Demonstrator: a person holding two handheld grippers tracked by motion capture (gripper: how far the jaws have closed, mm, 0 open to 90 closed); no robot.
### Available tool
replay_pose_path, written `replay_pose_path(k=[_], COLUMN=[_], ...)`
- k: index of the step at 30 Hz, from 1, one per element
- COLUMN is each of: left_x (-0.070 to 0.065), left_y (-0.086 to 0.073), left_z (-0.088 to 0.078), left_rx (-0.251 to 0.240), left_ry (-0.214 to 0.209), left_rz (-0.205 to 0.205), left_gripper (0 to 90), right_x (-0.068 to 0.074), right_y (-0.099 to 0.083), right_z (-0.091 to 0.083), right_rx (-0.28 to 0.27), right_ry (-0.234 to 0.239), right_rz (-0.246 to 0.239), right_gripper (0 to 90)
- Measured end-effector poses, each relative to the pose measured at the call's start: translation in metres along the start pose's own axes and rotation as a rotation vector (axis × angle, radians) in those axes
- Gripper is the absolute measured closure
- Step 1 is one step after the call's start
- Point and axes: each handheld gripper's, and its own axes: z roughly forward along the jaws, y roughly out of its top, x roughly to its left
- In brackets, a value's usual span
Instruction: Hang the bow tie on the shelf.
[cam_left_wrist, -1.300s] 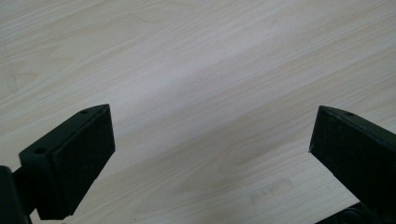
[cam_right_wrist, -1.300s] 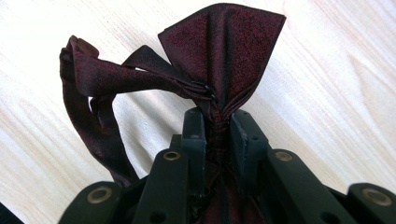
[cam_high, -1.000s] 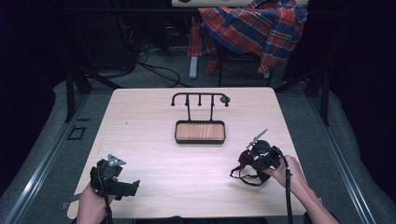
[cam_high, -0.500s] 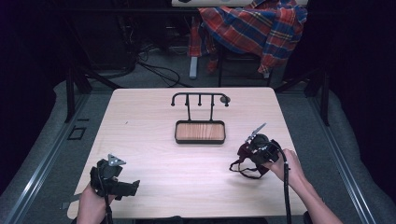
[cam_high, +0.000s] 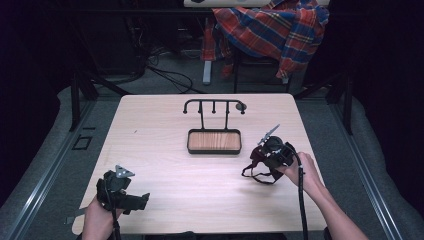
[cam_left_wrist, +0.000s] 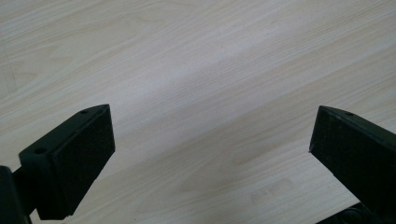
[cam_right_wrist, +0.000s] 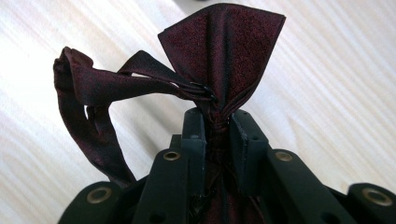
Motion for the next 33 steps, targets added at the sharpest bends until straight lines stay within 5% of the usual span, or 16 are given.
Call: replay_pose_path(k=[33], left_x=[-0.001], left_y=[0.001], left_z=[0.001], left_rx=[0.003], left_ry=[0.005], left_rz=[0.016], left_gripper=[0.1], right_x=[-0.016], right_y=[0.048], right_z=[-0.023], right_rx=[-0.120], right_ry=[-0.012], right_rz=[0.050], right_gripper=[77.4])
